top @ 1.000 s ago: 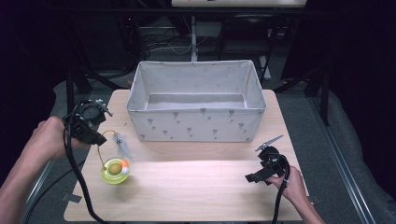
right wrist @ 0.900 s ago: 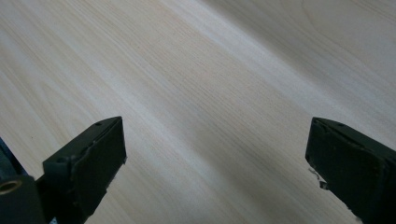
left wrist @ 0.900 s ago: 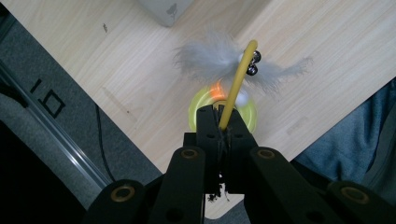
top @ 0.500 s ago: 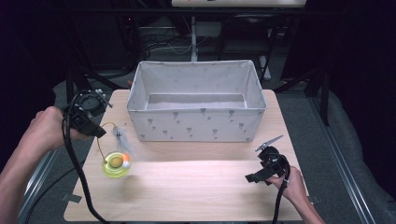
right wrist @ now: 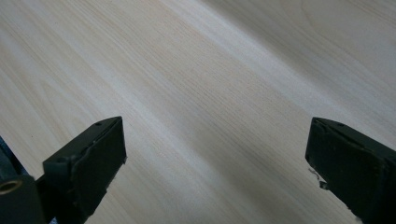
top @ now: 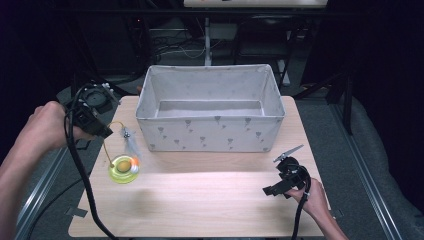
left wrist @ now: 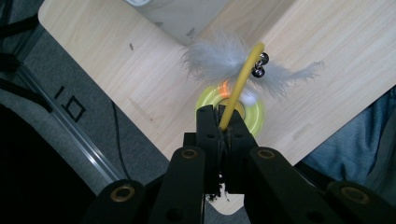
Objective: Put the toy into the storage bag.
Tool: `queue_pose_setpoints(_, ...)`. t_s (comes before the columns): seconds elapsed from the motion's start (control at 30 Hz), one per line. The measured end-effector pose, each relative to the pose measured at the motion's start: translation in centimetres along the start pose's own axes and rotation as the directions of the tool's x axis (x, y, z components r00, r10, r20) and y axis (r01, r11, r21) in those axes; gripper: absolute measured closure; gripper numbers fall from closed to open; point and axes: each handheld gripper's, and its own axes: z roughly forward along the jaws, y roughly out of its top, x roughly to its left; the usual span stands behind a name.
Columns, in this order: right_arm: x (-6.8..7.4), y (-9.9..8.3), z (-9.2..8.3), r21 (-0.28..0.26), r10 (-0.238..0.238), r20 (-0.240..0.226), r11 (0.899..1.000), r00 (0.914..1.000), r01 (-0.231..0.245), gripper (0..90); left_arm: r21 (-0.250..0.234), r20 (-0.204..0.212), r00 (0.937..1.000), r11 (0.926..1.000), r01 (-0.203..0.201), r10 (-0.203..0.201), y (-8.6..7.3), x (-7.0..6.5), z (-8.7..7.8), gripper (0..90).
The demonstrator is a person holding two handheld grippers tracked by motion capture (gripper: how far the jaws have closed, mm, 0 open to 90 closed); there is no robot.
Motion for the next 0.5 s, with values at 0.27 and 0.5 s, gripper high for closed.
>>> queue_pose_setpoints(0.27,0.0,0.0,0.0,-0.005,0.003,-0.004,1.0,1.0,-0.003,4.9,0.001,-0.013,0.9998,0.9999,-0.013,0.013,0.9,-0.1,-1.2,87.8)
queue_pose_setpoints(0.5,0.0,0.0,0.0,-0.002,-0.001,0.001,1.0,1.0,0.001,4.9,0.009,-0.023,0.9995,0.9998,-0.02,0.02,1.6,-0.1,-2.0,87.8)
